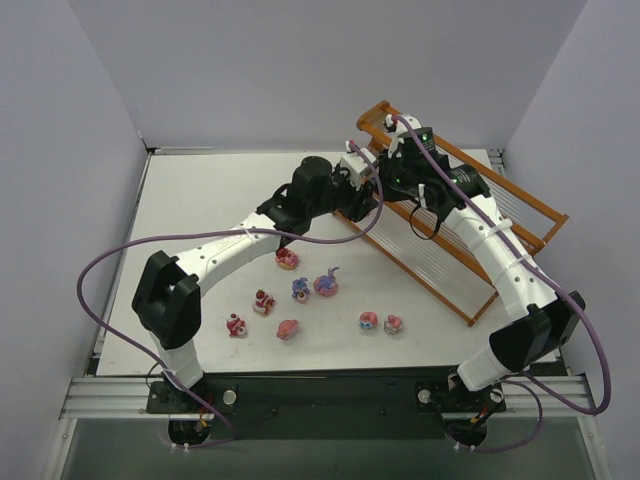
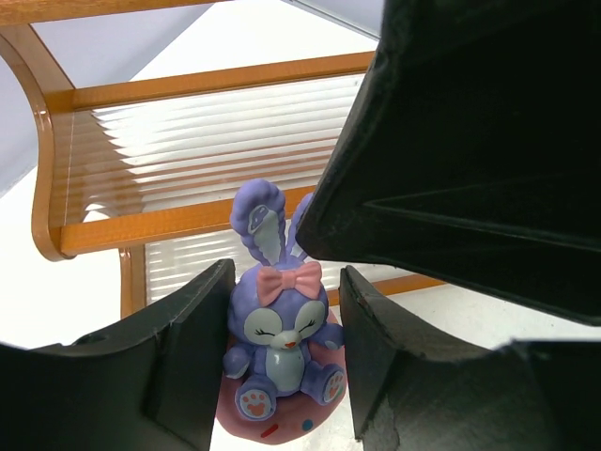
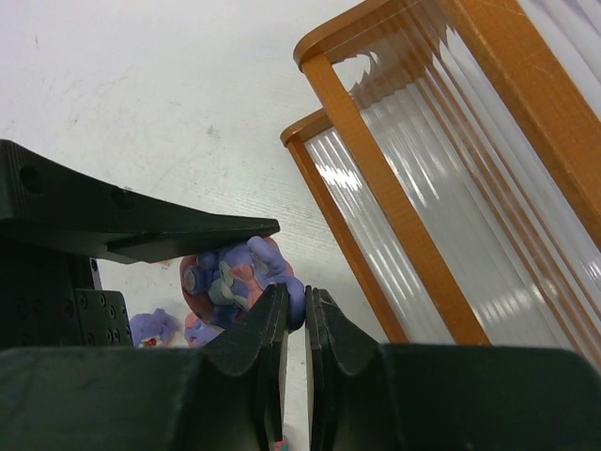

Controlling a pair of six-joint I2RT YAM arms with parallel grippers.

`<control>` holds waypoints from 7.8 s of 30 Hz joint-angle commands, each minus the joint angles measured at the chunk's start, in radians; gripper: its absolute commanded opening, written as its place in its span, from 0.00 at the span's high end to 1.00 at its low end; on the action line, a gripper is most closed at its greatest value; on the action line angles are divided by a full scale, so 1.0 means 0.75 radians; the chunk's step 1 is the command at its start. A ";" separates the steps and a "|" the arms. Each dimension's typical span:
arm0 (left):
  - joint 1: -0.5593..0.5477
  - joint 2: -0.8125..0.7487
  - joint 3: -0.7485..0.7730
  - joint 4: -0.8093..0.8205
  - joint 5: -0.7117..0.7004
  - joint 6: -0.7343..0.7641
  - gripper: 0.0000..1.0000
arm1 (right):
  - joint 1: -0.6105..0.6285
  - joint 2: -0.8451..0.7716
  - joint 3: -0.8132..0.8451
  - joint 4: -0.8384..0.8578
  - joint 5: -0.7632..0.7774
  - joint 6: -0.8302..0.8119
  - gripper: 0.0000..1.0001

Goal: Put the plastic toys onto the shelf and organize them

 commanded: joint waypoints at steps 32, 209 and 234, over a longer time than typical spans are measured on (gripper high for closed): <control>0.064 0.099 0.134 0.276 0.021 -0.243 1.00 | -0.122 -0.168 0.017 -0.065 0.084 0.335 0.50; 0.118 -1.388 -0.685 -0.786 -1.014 -0.471 0.09 | 0.606 0.378 -0.368 0.329 -0.235 -0.487 0.50; 0.136 -1.374 -0.705 -0.767 -0.975 -0.458 0.09 | 0.582 0.313 -0.247 0.245 -0.175 -0.466 0.49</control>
